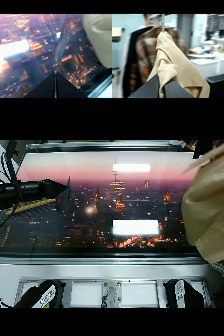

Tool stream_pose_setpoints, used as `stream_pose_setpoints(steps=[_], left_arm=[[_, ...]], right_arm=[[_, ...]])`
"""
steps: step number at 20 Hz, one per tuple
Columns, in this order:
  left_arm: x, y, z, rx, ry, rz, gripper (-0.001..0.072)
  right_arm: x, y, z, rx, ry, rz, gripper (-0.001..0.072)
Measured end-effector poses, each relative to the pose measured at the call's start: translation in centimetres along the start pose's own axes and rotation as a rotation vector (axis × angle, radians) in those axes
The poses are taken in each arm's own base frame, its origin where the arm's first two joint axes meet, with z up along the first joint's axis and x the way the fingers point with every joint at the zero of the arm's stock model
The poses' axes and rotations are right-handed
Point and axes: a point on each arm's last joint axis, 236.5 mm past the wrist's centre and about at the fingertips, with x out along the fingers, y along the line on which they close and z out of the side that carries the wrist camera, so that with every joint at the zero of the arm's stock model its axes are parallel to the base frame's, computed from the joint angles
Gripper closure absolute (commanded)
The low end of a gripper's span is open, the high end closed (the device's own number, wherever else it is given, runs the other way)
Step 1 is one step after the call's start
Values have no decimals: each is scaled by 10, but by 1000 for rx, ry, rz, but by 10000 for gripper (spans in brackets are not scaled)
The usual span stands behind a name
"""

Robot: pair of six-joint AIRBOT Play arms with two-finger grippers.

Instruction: Fold the clothes and pants, and hang the long-sleeved shirts on hangers.

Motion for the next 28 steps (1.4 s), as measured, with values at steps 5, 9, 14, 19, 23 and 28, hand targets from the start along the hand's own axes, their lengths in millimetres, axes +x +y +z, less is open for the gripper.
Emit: stream_pose_setpoints(steps=[5, 9, 14, 19, 23, 28], left_arm=[[0, 0, 0, -2, -1, 0, 695], [0, 0, 0, -2, 0, 0, 695], [0, -1, -1, -2, 3, -2, 695], [0, -1, -1, -3, 6, -3, 695], [0, -1, -2, -8, 8, -5, 695], [0, -6, -10, -13, 44, -22, 695]], right_arm=[[15, -62, 42, -85, -76, -173, 703], [25, -85, 82, -135, -146, -232, 703], [27, -110, 114, -184, -204, -302, 704], [20, -138, 127, -216, -226, -384, 703], [21, -159, 120, -226, -210, -425, 703], [33, -179, 96, -215, -163, -442, 703]])
